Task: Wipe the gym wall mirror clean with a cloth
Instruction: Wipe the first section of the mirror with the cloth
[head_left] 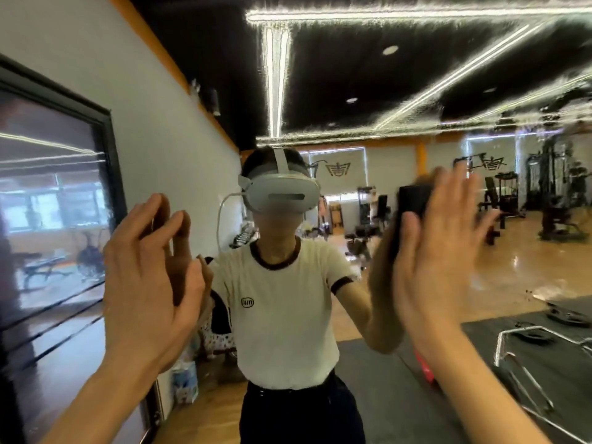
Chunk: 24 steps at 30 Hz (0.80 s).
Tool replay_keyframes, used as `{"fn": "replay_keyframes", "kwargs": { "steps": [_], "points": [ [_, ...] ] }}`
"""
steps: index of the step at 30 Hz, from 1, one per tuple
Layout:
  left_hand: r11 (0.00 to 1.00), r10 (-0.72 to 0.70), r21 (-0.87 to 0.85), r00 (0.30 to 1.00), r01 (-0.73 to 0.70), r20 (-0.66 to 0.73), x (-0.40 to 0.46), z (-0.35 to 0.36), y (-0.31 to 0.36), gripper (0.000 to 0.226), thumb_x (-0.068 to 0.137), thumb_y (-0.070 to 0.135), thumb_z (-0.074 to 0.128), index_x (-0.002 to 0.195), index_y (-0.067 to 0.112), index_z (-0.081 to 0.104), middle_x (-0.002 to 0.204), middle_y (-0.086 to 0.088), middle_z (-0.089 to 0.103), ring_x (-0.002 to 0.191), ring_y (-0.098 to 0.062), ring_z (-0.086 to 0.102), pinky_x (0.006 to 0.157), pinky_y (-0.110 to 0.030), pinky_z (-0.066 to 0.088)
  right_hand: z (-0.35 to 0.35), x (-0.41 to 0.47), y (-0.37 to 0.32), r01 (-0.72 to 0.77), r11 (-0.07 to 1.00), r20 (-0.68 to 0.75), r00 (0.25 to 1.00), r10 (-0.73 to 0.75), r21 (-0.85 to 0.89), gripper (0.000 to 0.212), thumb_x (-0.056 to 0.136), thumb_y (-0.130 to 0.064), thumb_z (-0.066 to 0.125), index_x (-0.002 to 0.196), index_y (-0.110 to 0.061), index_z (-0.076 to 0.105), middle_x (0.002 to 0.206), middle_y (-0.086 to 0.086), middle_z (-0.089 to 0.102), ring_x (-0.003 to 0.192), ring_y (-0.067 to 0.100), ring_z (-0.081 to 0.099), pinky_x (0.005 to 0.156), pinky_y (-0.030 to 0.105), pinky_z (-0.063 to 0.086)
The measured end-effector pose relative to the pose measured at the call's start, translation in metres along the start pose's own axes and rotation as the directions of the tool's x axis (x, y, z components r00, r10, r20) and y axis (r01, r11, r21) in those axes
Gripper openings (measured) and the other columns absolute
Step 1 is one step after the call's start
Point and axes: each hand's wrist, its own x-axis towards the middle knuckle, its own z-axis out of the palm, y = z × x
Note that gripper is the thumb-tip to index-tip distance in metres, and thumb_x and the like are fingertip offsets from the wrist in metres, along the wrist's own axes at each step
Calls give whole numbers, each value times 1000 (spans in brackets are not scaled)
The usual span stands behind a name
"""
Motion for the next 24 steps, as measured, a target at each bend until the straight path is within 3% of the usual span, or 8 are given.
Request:
{"fn": "replay_keyframes", "kwargs": {
  "steps": [2, 6, 10, 14, 17, 21, 22, 24],
  "points": [
    [997, -2, -80, 1000, 3, 20, 3, 6, 4, 58, 101, 46, 40, 148, 11, 37, 158, -17, 32, 146, -38, 31, 113, -63, 31, 11, -7, -44, 204, 978, 51, 977, -206, 41, 61, 101, -20, 41, 157, -6, 20, 166, 12, 16, 152, 17, -1, 124, 37, -11],
    [991, 127, 50, 990, -124, -53, 19, 22, 62, 53, 95, 29, 49, 142, 5, 43, 153, -19, 34, 146, -36, 26, 119, -53, 22, 19, -10, -73, 551, 827, 115, 819, -561, 111, 54, 106, -26, 34, 155, -6, 28, 164, 12, 25, 153, 21, 12, 126, 39, -4],
    [991, 131, -21, 989, -133, -63, 35, 44, 95, 53, 94, 19, 56, 143, 7, 42, 154, -17, 35, 148, -31, 24, 118, -55, 23, 4, 25, -10, 322, 945, 74, 942, -326, 60, 55, 105, -28, 29, 158, -15, 18, 165, 4, 13, 154, 19, 5, 123, 30, -13],
    [993, 121, -4, 990, -122, -68, 37, 52, 97, 57, 94, 16, 59, 146, 10, 37, 156, -15, 33, 148, -27, 24, 118, -54, 28, -5, 45, 17, -7, 1000, -18, 1000, 7, -18, 55, 109, -30, 22, 160, -9, 14, 168, 8, 11, 156, 22, 3, 125, 41, -7],
    [993, 118, 8, 989, -118, -90, 36, 54, 96, 58, 95, 16, 57, 148, 7, 35, 156, -17, 34, 147, -29, 26, 119, -52, 27, 12, 30, -37, 181, 984, 4, 984, -181, -2, 56, 105, -22, 34, 157, -6, 22, 166, 12, 20, 154, 24, 8, 125, 41, -3],
    [993, 121, 18, 988, -120, -92, 35, 55, 93, 57, 97, 22, 54, 148, 8, 33, 156, -14, 31, 148, -29, 27, 120, -50, 27, 16, 29, -54, 637, 771, 102, 765, -636, 27, 51, 106, -25, 39, 153, -5, 35, 161, 14, 32, 151, 28, 25, 124, 44, 8],
    [993, 119, 17, 989, -118, -91, 35, 54, 93, 57, 97, 22, 54, 148, 8, 34, 156, -14, 31, 148, -29, 27, 120, -49, 26, 11, 38, -39, 652, 758, 106, 752, -650, 20, 52, 105, -21, 45, 153, -5, 35, 161, 15, 33, 151, 28, 25, 124, 44, 9],
    [993, 122, 19, 988, -120, -91, 35, 54, 94, 57, 96, 21, 54, 148, 7, 36, 156, -15, 32, 148, -30, 26, 121, -47, 25, -1, 58, 0, 506, 862, 93, 858, -505, 12, 57, 100, -11, 52, 153, -5, 33, 161, 17, 30, 151, 27, 20, 125, 44, 5]
  ]
}}
